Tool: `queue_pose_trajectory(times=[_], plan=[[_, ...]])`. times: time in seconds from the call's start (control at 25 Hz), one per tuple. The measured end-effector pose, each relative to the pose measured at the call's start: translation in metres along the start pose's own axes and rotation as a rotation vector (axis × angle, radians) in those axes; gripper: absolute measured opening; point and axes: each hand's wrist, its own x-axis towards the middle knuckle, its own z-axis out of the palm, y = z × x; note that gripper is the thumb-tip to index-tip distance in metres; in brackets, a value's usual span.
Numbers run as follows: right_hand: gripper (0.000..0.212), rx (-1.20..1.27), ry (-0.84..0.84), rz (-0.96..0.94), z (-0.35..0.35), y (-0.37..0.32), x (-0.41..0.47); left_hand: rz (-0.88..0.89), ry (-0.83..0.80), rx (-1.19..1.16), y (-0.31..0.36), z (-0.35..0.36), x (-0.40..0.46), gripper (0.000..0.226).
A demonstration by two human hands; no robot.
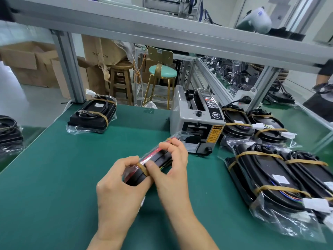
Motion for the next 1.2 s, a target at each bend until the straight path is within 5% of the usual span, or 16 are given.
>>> queue_pose_trajectory(times=[0.16, 0.32, 0.56, 0.64, 0.72, 0.84, 1.2], plan=[[0.051, -0.208, -0.085, -0.038, -0.015, -0.004, 0.007, -0.026, -0.038, -0.005, -0.001, -0.002, 0.004, 0.046], [0.043, -0.153, 0.016, -0.024, -0.051, 0.002, 0.027, -0.027, -0.138, 0.011, -0.009, -0.024, 0.017, 0.051], [0.044, 0.003, -0.500, 0.133, -0.076, 0.016, 0.061, 0.027, -0.378, 0.022, -0.014, -0.056, 0.044, 0.054], [0.027, 0.081, -0.486, 0.188, -0.070, 0.021, 0.066, 0.067, -0.367, 0.120, -0.011, -0.057, 0.047, 0.053], [0.020, 0.117, -0.443, 0.202, -0.067, 0.023, 0.068, 0.321, -0.340, 0.402, -0.002, -0.048, 0.046, 0.047], [0.024, 0.206, -0.455, 0.195, -0.069, 0.029, 0.069, 0.631, -0.562, 0.650, 0.021, -0.013, 0.040, 0.068], [0.011, 0.243, -0.328, 0.148, -0.066, 0.034, 0.073, 0.469, -0.701, 0.553, 0.025, 0.006, 0.051, 0.083]])
